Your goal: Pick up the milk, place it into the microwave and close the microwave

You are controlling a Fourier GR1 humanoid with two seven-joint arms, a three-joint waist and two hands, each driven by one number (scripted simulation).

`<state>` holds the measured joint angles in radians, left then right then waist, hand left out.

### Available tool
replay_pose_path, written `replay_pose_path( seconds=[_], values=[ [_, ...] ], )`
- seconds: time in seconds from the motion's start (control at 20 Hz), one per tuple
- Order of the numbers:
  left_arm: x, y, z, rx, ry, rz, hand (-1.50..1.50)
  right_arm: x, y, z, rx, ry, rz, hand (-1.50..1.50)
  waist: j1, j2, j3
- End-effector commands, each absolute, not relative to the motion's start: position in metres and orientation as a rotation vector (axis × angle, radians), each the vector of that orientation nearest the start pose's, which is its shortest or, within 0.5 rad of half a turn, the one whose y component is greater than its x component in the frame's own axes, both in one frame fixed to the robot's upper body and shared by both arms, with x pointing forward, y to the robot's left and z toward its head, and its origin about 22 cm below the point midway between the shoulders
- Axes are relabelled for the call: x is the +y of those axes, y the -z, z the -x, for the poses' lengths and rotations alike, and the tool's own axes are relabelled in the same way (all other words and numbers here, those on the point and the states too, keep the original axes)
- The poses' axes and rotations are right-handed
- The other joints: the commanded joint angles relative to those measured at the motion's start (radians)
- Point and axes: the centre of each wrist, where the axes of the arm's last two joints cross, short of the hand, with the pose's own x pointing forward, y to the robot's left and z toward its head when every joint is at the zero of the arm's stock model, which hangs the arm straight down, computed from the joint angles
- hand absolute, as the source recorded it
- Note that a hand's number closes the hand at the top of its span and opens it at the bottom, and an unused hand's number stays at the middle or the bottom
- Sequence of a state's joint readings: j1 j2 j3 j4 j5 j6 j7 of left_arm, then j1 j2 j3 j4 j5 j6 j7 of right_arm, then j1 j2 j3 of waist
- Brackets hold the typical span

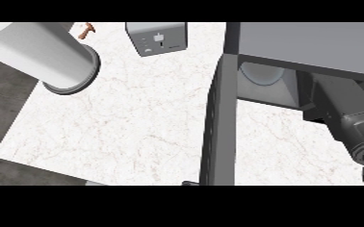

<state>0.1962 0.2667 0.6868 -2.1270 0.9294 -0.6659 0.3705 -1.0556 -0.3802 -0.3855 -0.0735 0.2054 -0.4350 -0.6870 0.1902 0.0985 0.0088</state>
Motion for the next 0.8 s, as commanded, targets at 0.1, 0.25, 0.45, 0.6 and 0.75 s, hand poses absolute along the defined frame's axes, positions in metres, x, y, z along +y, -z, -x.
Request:
replay_pose_path(
  seconds=[0.1,0.25,0.45,0.6,0.75],
  values=[
    [0.396,-0.15,-0.133,-1.931,0.182,0.288,-1.5,-0.282,-0.07,-0.447,-1.907,-0.175,0.519,-1.5,0.011,-0.006,0.0],
    [0.393,-0.148,-0.141,-1.941,0.205,0.314,-1.5,-0.265,-0.063,-0.448,-1.808,-0.28,0.551,-1.5,0.025,-0.005,-0.006],
    [0.389,-0.149,-0.145,-1.921,0.223,0.317,-1.5,-0.247,-0.078,-0.457,-1.789,-0.294,0.585,-1.5,0.032,-0.01,-0.006],
    [0.386,-0.143,-0.144,-1.906,0.212,0.325,-1.5,-0.233,-0.079,-0.458,-1.781,-0.248,0.586,-1.5,0.028,-0.022,-0.006],
    [0.389,-0.142,-0.147,-1.895,0.207,0.342,-1.5,-0.221,-0.08,-0.46,-1.8,-0.23,0.589,-1.5,0.035,-0.022,-0.006]
  ],
)
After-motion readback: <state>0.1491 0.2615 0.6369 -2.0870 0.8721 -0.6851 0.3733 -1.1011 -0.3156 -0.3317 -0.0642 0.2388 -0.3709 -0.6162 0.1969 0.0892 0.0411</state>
